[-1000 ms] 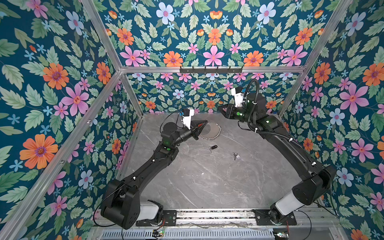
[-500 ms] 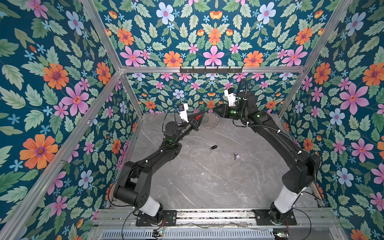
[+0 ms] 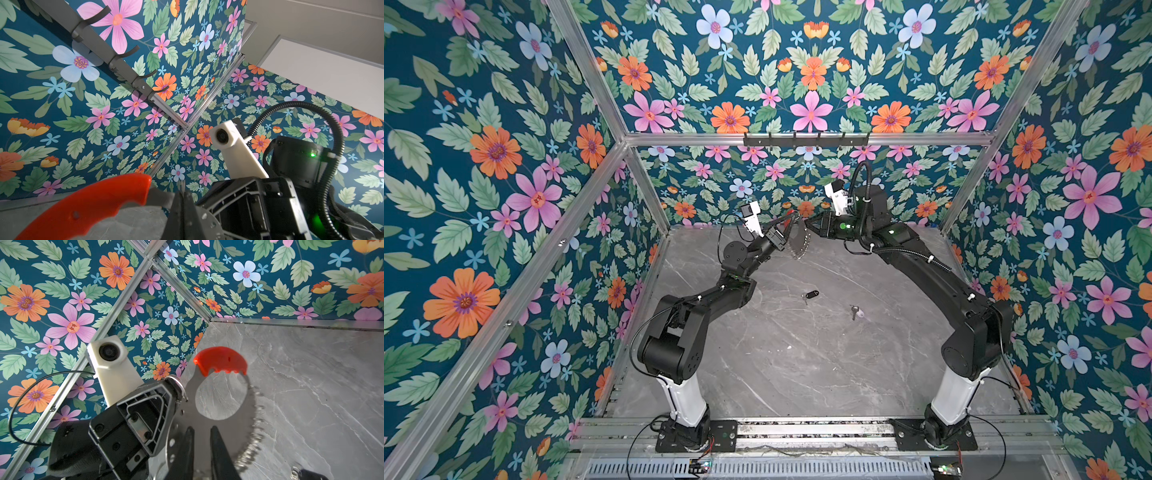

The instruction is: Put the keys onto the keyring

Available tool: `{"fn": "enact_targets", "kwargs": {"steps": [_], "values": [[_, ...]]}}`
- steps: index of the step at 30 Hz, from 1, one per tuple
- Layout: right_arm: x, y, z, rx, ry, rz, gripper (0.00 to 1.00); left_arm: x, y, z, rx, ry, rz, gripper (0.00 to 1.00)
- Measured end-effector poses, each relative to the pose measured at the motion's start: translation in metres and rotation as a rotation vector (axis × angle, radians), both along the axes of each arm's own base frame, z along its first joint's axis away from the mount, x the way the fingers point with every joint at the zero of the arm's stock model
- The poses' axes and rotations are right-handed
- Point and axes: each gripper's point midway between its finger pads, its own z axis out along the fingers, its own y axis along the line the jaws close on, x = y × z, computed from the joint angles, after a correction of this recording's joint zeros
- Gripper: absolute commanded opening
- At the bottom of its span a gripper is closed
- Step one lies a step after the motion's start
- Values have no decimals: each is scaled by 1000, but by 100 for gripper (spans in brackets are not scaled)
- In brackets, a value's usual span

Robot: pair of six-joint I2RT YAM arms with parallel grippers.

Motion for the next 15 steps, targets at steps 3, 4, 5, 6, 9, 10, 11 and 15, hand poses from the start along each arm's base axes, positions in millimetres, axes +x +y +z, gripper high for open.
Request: {"fn": "enact_targets", "kwargs": {"steps": [3,4,5,6,9,10,11,15], "values": [[0,0,-2,-2,1,1,17,2,-1,-3,-15,7,-11,0],[0,0,-2,-3,-1,2,18,2,-2,-4,-20,7,-15,0],[-1,0,-2,-6,-2,3,17,2,-2,-4,-28,11,-25,0],[-1,-1,-2,-8,-5,2,18,2,-3,-3,-36,8,-32,0],[-2,-10,-1,-14,-7,-10,18,-1,-8,0,-42,-1,-76,0],[-2,-14,0,-14,-7,-18,18,-2,-10,1,-40,-7,-90,0],[0,-20,1,-14,-11,-33,17,-3,-12,2,-42,-5,-111,0],[5,-44,12,9,-38,-80,19,-11,-18,6,-45,-19,-172,0]]}}
